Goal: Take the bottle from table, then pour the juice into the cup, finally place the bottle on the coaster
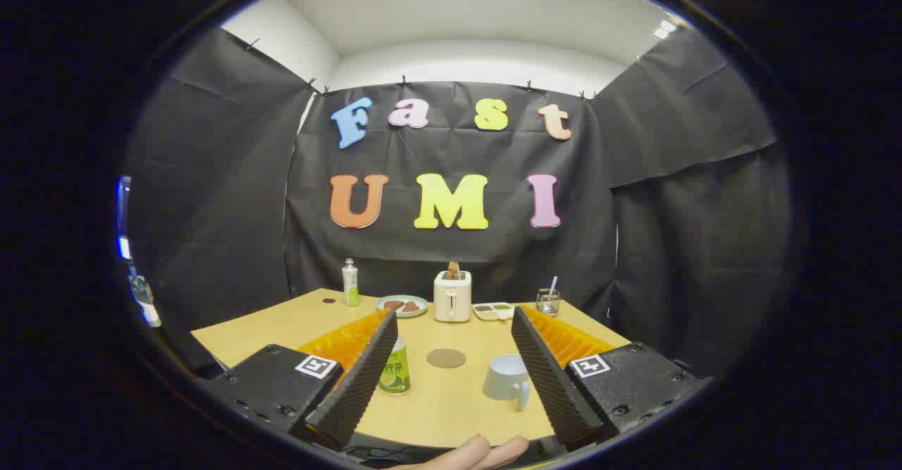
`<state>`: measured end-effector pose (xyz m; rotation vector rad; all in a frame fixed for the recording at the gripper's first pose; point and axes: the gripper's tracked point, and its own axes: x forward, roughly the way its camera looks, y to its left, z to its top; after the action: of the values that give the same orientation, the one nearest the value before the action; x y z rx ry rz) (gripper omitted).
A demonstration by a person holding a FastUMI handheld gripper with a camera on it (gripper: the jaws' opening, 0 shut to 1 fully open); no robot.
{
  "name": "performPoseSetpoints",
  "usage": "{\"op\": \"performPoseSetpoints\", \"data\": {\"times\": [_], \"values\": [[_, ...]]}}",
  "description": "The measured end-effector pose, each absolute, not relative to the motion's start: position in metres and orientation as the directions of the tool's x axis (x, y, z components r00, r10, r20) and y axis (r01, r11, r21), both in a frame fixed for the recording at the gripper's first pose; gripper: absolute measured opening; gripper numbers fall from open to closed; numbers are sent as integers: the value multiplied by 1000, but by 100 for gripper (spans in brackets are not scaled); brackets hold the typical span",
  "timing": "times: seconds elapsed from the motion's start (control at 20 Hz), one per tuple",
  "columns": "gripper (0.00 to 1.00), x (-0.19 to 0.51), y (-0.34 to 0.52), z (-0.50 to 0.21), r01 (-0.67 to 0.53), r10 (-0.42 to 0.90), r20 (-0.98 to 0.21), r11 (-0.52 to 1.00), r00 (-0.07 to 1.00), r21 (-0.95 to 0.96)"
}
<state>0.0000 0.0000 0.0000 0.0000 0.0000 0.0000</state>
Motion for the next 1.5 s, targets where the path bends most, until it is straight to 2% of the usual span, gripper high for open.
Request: {"op": "performPoseSetpoints", "data": {"times": [0.65, 0.9, 1.5], "values": [[100, 4, -7, -11, -14, 14, 3, 998, 1000, 64], [100, 11, -2, -18, -8, 8, -1, 1000, 1000, 15], [100, 74, 43, -70, -85, 86, -47, 996, 995, 27]]}}
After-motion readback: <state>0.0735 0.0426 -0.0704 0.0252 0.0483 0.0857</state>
